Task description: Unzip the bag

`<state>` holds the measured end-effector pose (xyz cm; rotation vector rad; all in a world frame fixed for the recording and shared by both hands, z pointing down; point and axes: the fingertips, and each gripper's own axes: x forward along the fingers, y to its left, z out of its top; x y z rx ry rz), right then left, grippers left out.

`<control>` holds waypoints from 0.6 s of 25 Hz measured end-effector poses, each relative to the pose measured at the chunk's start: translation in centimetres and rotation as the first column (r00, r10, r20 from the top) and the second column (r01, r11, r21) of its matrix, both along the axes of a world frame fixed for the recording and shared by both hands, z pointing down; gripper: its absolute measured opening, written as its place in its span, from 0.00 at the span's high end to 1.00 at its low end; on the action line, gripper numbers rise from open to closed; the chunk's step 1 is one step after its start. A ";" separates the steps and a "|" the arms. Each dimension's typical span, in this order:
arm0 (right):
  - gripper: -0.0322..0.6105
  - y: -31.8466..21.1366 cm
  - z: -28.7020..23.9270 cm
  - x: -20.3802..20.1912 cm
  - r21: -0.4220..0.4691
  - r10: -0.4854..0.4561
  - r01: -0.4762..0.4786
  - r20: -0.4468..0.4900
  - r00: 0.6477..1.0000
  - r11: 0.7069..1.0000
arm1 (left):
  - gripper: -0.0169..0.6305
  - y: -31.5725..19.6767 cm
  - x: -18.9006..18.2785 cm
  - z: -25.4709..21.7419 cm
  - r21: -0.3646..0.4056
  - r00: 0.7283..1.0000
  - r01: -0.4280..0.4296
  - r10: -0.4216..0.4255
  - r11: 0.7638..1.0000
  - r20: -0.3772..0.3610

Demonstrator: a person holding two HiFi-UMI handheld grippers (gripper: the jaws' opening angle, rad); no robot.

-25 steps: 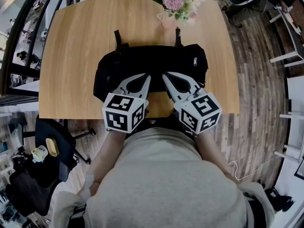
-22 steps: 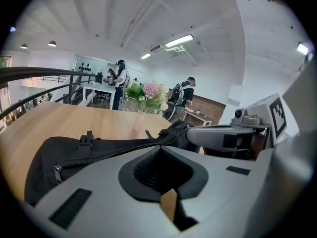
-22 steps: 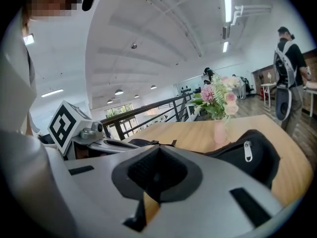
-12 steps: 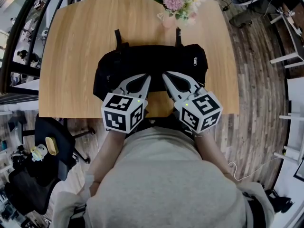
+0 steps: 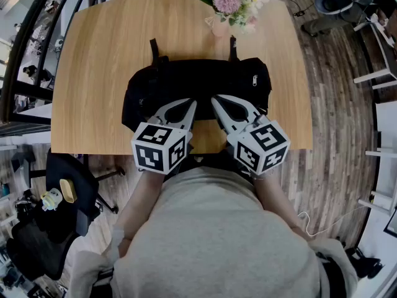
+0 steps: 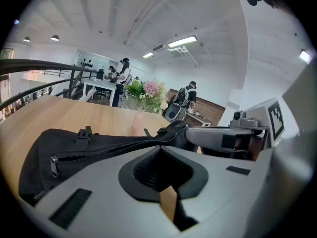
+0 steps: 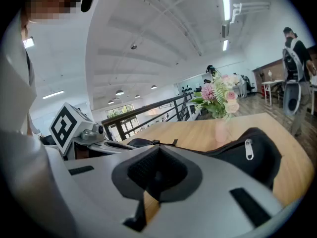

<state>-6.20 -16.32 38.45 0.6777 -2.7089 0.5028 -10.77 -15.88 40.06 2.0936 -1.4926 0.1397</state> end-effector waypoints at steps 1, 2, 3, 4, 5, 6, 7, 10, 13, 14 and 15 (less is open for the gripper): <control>0.94 0.0 0.1 0.0 -0.002 -0.001 0.001 0.000 1.000 1.000 | 0.95 0.0 0.0 0.1 -0.001 1.000 -0.001 0.001 1.000 -0.001; 0.94 0.0 0.1 0.0 -0.004 -0.002 0.002 0.000 1.000 1.000 | 0.95 0.0 0.0 0.1 -0.002 1.000 -0.002 0.002 1.000 -0.002; 0.94 -0.1 0.2 0.0 -0.006 -0.002 0.002 0.001 1.000 1.000 | 0.95 0.0 0.1 0.1 -0.002 1.000 -0.003 0.003 1.000 -0.002; 0.94 -0.1 0.3 0.0 -0.007 -0.002 0.002 0.000 1.000 1.000 | 0.94 0.0 0.1 0.1 -0.002 1.000 -0.005 0.005 1.000 -0.002; 0.94 -0.1 0.4 0.0 -0.008 -0.002 0.002 -0.002 1.000 1.000 | 0.95 0.0 0.1 0.1 -0.002 1.000 -0.007 0.007 1.000 -0.001; 0.94 0.0 0.4 0.0 -0.009 -0.002 0.002 -0.003 1.000 1.000 | 0.95 0.0 0.1 0.1 -0.002 1.000 -0.008 0.008 1.000 -0.001; 0.94 0.0 0.5 0.0 -0.010 -0.003 0.003 -0.004 1.000 1.000 | 0.95 0.1 0.2 0.1 -0.002 1.000 -0.009 0.009 1.000 -0.001; 0.94 0.1 0.6 0.0 -0.011 -0.003 0.003 -0.009 1.000 1.000 | 0.95 0.1 0.3 0.1 -0.003 1.000 -0.015 0.015 1.000 -0.003; 0.94 0.2 0.7 -0.1 -0.012 -0.005 0.005 -0.011 1.000 1.000 | 0.95 0.2 0.4 0.1 -0.002 1.000 -0.018 0.018 1.000 -0.002; 0.94 0.2 0.6 -0.1 -0.011 -0.006 0.006 -0.012 1.000 1.000 | 0.95 0.2 0.4 0.1 -0.002 1.000 -0.019 0.019 1.000 -0.002; 0.94 0.2 0.6 -0.1 -0.008 -0.008 0.007 -0.013 1.000 1.000 | 0.95 0.2 0.4 0.1 -0.003 1.000 -0.020 0.020 1.000 -0.002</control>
